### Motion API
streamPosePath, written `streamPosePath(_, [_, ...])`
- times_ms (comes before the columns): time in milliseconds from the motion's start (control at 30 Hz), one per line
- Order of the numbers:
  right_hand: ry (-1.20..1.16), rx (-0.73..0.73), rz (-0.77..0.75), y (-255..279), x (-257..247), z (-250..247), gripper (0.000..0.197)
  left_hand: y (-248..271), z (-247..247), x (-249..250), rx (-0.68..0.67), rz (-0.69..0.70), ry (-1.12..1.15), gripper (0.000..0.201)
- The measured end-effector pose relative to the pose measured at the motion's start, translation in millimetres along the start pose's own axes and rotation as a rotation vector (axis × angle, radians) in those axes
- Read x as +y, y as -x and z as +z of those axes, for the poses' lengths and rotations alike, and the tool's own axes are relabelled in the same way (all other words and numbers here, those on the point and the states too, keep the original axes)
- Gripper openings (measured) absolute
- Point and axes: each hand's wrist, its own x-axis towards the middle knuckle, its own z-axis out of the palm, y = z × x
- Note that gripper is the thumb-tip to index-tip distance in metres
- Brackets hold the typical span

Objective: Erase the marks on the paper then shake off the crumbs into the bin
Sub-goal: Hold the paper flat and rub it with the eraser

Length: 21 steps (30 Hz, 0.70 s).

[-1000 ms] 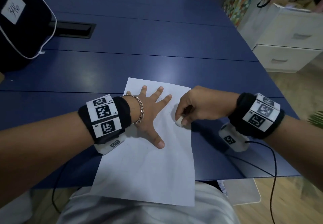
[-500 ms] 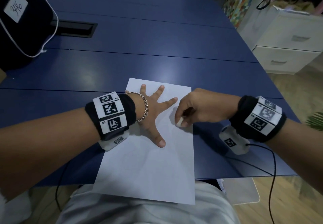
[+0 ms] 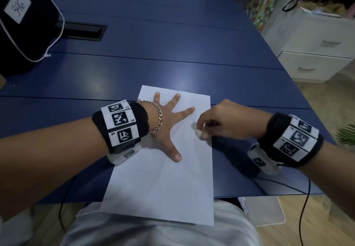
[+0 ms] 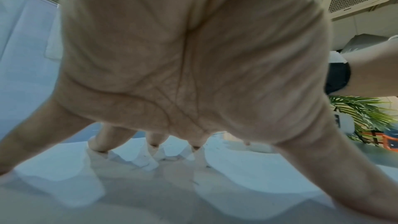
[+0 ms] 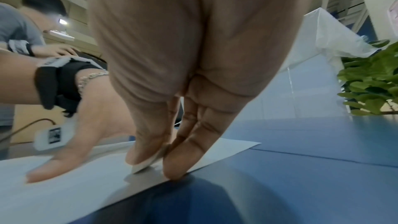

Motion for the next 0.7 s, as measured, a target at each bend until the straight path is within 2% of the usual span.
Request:
streamPosePath(133, [0.014,-0.041,-0.092,4,-9,7,0.019,1,1,0,0.001,-0.007,0.003,0.155])
streamPosePath(267, [0.019,0.071,-0.009,-4,5,1,0.025,0,1,0,0.006,-0.004,0.009,0.155])
streamPosePath(400, [-0.027,-0.039,-0.130,5,-19,10,0.023,3,-1,1,-0.002,-0.017,0.001,0.154])
streamPosePath(467, [-0.033,-0.056,-0.137,6,-20,11,0.023,3,-1,1,0.001,-0.015,-0.003,0.154])
streamPosePath(600, [-0.039,0.112,-0.030,-2,4,4,0.020,8,-6,2,0.009,-0.013,-0.018,0.148])
streamPosePath(700, [-0.090,0.149,-0.015,-8,6,8,0.019,8,-12,-6,0.023,-0.023,0.000,0.144])
